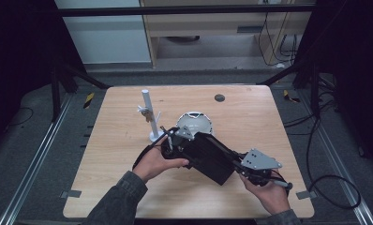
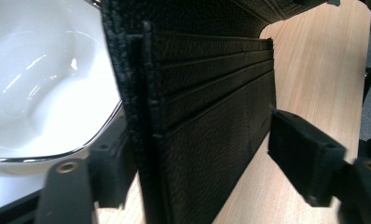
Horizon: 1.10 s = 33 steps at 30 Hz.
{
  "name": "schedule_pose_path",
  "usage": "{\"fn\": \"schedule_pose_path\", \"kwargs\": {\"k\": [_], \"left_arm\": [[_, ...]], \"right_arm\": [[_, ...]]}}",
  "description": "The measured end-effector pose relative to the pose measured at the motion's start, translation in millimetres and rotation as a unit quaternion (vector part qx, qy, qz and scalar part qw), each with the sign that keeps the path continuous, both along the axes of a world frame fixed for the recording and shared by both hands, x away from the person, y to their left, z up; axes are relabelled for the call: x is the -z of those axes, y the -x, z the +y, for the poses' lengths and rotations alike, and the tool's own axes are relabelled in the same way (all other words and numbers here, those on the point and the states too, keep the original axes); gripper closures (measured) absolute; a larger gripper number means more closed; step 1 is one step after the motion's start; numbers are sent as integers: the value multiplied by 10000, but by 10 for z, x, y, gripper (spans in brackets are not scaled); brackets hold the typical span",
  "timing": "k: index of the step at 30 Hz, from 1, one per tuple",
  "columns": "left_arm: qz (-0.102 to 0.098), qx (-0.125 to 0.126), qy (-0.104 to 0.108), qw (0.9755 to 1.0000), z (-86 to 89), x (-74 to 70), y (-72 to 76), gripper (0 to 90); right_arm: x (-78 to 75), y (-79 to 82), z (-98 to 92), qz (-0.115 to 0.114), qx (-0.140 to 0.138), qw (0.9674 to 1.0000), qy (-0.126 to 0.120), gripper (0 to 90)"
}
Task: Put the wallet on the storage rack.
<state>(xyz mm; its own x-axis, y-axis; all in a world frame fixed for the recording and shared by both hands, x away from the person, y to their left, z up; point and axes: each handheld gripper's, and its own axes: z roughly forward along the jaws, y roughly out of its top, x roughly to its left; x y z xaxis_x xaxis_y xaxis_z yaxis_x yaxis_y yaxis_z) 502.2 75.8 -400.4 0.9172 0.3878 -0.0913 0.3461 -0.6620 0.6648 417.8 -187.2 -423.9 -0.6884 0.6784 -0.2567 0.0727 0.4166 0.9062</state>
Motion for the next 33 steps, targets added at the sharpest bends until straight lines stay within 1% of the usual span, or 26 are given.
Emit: {"fn": "schedule_pose_path", "kwargs": {"k": [1, 2, 3, 4, 5, 6, 7, 8, 9, 10, 11, 13, 14, 16, 17, 18, 19, 21, 23, 24, 26, 28, 30, 32, 33], "left_arm": [[17, -24, 4, 10000, -6, -7, 0, 320], [59, -34, -44, 10000, -9, -22, -2, 373], [69, -25, -71, 9999, -6, -35, -6, 453], [74, -53, -39, 10000, -4, -44, -9, 506], [168, -66, -26, 9998, 1, -61, -13, 549], [220, -82, -6, 9997, 7, -85, -12, 587], [253, -81, 19, 9996, 12, -105, -6, 635], [259, -63, 33, 9996, 16, -124, -2, 661], [327, -33, 163, 9993, 25, -153, 11, 705], [380, 1, 240, 9990, 32, -180, 22, 748], [382, 12, 265, 9989, 35, -215, 39, 779], [348, 46, 222, 9991, 28, -269, 66, 793], [348, 46, 222, 9991, 28, -269, 66, 796], [320, -52, 276, 9991, 28, -357, 92, 800], [291, -65, 268, 9992, 30, -385, 95, 801], [255, -92, 184, 9995, 28, -446, 102, 801], [232, -106, 136, 9996, 30, -480, 104, 801], [193, -114, 30, 9997, 42, -568, 102, 801], [146, -139, 4, 9998, 57, -641, 102, 801], [128, -144, -21, 9998, 70, -696, 105, 801], [65, -148, -89, 9998, 96, -779, 106, 801], [7, -191, -116, 9997, 125, -853, 104, 802], [51, -206, -73, 9997, 159, -921, 93, 802], [87, -226, -59, 9997, 192, -990, 76, 802], [95, -252, -49, 9996, 204, -1021, 68, 801]], "right_arm": [[0, 0, -1, 1, -2, 10000, -11, 841], [2, 0, 0, 3, -5, 10000, -10, 841], [5, 1, -1, 6, -8, 10000, -3, 839], [9, 0, -1, 12, -20, 10000, 10, 838], [14, 1, -2, 21, -40, 10000, 24, 837], [23, 4, -4, 39, -55, 10000, 31, 836], [36, 7, -7, 55, -79, 10000, 3, 831], [45, 9, -11, 74, -90, 9999, 9, 827], [52, 11, -13, 86, -89, 9999, 23, 822], [66, 16, -18, 111, -98, 9999, 33, 816], [76, 21, -21, 133, -98, 9999, 38, 811], [97, 34, -32, 157, -119, 9998, -10, 793], [103, 41, -34, 176, -140, 9997, -40, 773], [117, 55, -30, 295, -228, 9993, -78, 672], [134, 68, -19, 419, -318, 9986, -104, 601], [149, 79, -8, 519, -387, 9979, -81, 541], [192, 102, 19, 700, -490, 9963, 11, 472], [255, 127, 42, 904, -546, 9943, 132, 376], [332, 158, 43, 1091, -589, 9921, 169, 293], [362, 169, 36, 1101, -558, 9922, 183, 256], [438, 170, -11, 1212, -439, 9915, 196, 213], [491, 132, -67, 1310, -223, 9911, 105, 183], [540, 62, -117, 1433, 85, 9896, 24, 152], [584, -17, -167, 1654, 413, 9854, 19, 134], [618, -67, -205, 1749, 643, 9825, 9, 122]]}}
